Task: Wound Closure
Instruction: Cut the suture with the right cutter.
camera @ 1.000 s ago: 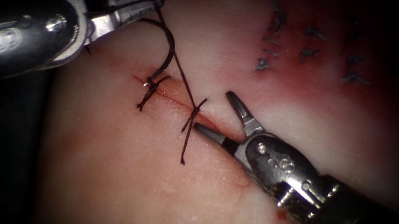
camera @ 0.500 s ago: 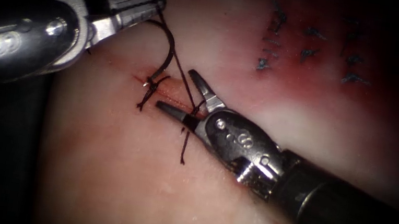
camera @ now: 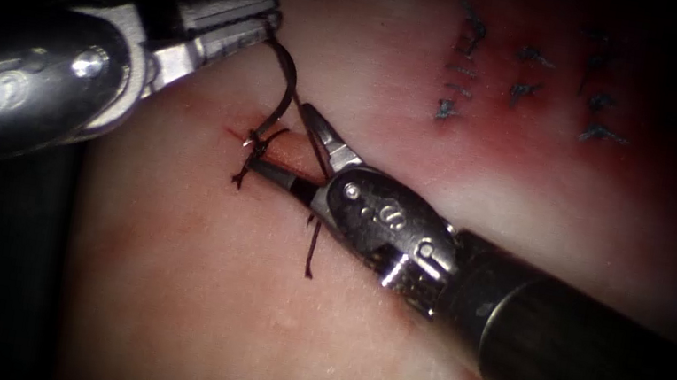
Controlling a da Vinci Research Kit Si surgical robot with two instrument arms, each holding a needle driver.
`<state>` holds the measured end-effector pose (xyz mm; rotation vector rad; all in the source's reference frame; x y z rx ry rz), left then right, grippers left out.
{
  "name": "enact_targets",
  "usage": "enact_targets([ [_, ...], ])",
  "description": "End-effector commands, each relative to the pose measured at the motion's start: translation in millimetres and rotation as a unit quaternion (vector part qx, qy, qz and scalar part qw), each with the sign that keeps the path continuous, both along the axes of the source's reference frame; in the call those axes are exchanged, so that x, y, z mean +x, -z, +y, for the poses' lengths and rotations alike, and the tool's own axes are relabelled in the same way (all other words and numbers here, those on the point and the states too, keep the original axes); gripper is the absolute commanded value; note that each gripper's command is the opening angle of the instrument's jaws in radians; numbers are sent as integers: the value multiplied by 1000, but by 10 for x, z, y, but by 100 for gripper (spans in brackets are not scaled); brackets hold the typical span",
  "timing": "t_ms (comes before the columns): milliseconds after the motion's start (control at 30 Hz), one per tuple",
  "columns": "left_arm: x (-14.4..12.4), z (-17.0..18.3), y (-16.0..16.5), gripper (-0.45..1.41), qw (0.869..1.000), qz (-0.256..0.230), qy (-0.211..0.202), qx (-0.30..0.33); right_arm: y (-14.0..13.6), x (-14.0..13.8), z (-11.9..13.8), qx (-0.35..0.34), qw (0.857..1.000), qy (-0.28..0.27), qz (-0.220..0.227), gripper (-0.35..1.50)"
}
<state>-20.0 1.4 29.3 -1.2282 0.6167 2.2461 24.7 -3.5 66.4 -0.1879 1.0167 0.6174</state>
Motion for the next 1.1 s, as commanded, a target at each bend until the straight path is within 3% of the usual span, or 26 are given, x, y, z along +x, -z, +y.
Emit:
enact_targets([
  [33, -5, 7, -3, -35, 1000, -1, 0, -2, -4, 6, 5, -3, 1000, 2, 0, 116],
  [333, -5, 6, -2, -35, 1000, -3, -1, -3, -8, 9, 13, -8, 1000, 4, -5, 103],
  [433, -5, 5, -2, -35, 1000, -2, -1, -4, -9, 9, 13, -10, 1000, 7, -7, 84],
  [500, -5, 5, -2, -35, 1000, -2, -1, -4, -9, 10, 12, -10, 1000, 7, -7, 57],
  [533, -5, 5, -2, -35, 1000, -2, -1, -4, -9, 10, 11, -13, 1000, 9, -8, 5],
  [567, -5, 4, -2, -35, 1000, -2, -1, -4, -9, 11, 11, -15, 1000, 10, -9, -35],
  [733, -6, 1, 0, -35, 1000, -2, -2, -6, -11, 17, 13, -39, 998, 30, -38, -35],
  [933, -4, -3, 4, -35, 1000, -3, -4, -6, -11, 16, 15, -37, 998, 36, -37, -35],
  [1033, 3, -10, 9, -35, 1000, -5, -9, -8, -7, 6, 14, -33, 999, 31, -24, 104],
  [1067, 5, -14, 10, -35, 1000, -6, -11, -9, -4, 0, 12, -31, 999, 33, -20, 119],
  [1100, 8, -19, 11, -35, 1000, -6, -13, -11, -1, -6, 10, -30, 999, 37, -17, 119],
])
